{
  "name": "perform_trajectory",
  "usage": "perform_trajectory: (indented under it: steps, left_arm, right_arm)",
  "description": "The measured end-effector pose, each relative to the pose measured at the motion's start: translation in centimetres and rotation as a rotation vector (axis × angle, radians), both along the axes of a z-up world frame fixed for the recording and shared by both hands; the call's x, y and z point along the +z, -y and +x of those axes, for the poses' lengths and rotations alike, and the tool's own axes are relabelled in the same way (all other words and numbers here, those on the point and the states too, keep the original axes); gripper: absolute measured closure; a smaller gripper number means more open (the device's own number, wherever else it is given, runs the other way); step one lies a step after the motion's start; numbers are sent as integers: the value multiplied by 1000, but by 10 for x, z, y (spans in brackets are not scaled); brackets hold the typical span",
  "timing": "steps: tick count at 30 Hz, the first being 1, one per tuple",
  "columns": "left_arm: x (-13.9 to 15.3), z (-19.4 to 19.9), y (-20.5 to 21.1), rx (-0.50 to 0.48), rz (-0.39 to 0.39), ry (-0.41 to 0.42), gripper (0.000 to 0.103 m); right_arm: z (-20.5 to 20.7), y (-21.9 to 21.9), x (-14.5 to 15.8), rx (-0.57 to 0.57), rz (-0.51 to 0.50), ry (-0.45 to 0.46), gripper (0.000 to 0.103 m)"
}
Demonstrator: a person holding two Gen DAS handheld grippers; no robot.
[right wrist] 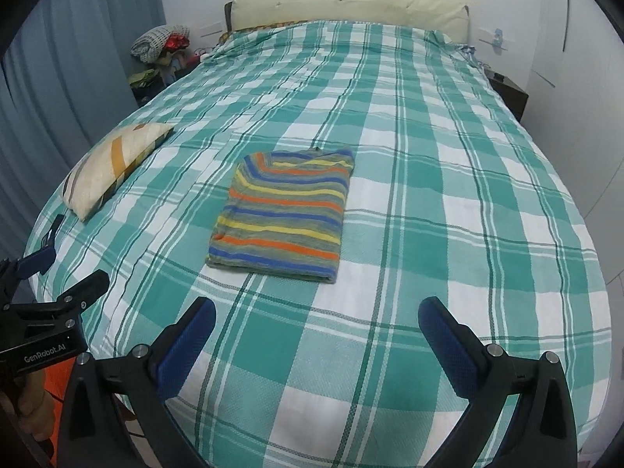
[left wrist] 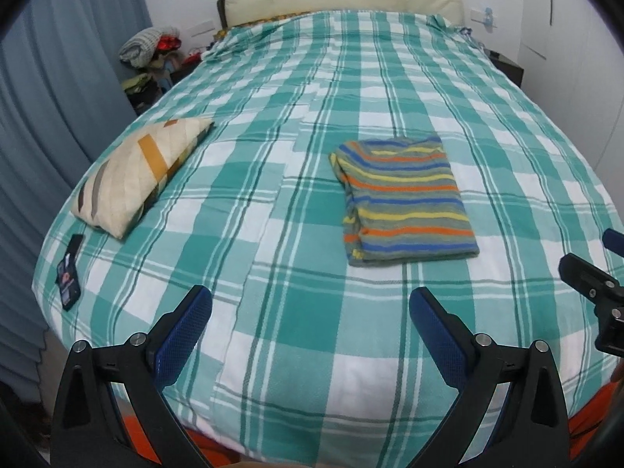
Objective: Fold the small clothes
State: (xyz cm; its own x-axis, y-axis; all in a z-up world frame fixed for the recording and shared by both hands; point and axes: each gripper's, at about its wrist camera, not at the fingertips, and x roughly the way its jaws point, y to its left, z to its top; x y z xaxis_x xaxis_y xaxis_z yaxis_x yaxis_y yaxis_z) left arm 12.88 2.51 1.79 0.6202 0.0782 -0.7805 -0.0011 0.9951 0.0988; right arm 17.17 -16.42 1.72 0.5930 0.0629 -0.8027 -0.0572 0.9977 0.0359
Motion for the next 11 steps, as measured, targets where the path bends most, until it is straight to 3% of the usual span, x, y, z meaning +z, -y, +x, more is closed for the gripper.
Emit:
perform_trajectory:
  steps: [9,11]
  left_arm:
    - [6,-2,-10,30,-61,23,2]
    - [9,-4,-9,36,-43,35,2]
  right_arm:
    - [-4,-2,11,-2,-26,25,1]
    - [-4,-2,13,0,-29,31,0]
